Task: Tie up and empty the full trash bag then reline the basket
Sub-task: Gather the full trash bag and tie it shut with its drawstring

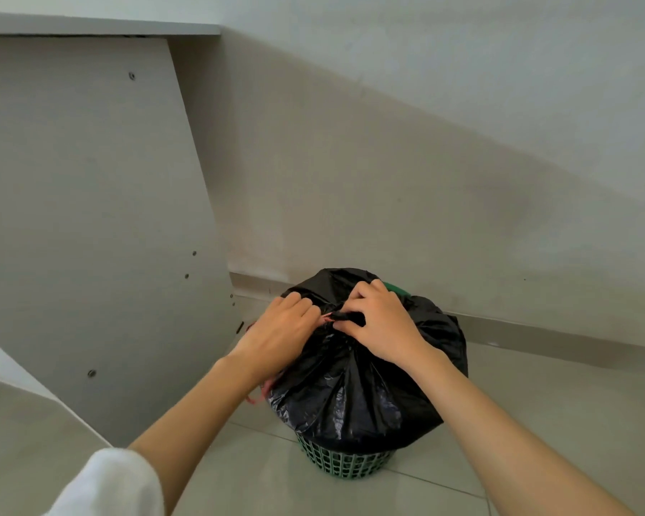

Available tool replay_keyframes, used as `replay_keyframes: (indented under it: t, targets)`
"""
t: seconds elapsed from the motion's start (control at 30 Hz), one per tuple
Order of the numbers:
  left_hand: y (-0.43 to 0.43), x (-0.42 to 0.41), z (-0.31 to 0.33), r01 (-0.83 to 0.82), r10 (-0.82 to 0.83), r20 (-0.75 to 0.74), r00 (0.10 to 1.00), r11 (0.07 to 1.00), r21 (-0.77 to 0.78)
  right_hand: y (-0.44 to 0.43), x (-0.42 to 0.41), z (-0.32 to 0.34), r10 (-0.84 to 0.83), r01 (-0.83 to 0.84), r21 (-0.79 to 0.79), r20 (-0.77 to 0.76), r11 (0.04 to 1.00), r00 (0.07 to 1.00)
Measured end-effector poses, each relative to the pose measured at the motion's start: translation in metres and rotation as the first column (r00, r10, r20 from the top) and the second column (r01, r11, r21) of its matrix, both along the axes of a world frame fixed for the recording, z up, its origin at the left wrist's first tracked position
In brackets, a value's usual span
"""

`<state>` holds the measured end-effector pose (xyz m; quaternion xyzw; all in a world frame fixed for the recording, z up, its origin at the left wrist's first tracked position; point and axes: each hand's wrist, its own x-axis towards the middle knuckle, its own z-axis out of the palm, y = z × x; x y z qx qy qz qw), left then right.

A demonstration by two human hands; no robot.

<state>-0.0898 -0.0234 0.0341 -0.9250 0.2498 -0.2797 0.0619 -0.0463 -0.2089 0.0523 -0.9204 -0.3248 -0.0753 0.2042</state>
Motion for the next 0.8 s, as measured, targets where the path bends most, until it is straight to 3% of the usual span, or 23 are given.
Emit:
replay_keyframes:
  t: [0.17,0.43,0.8]
  targets:
    - [0.034,-0.002,0.016,0.024,-0.019,-0.028,0.999,0.979,0.201,0.012,-0.005,0.003,0.045,-0.031,-0.093,0.147,0.995,0.988]
    - [0.055,-0.014,0.016,0.021,-0.014,-0.035,0.999,0.978,0.205,0.009,-0.002,-0.003,0.070,-0.055,-0.091,0.170,0.994,0.983]
    - [0.058,-0.015,0.013,0.003,0.001,-0.027,1.000,0.989,0.151,-0.004,-0.007,-0.002,0.051,-0.043,0.053,-0.156,0.998,0.986]
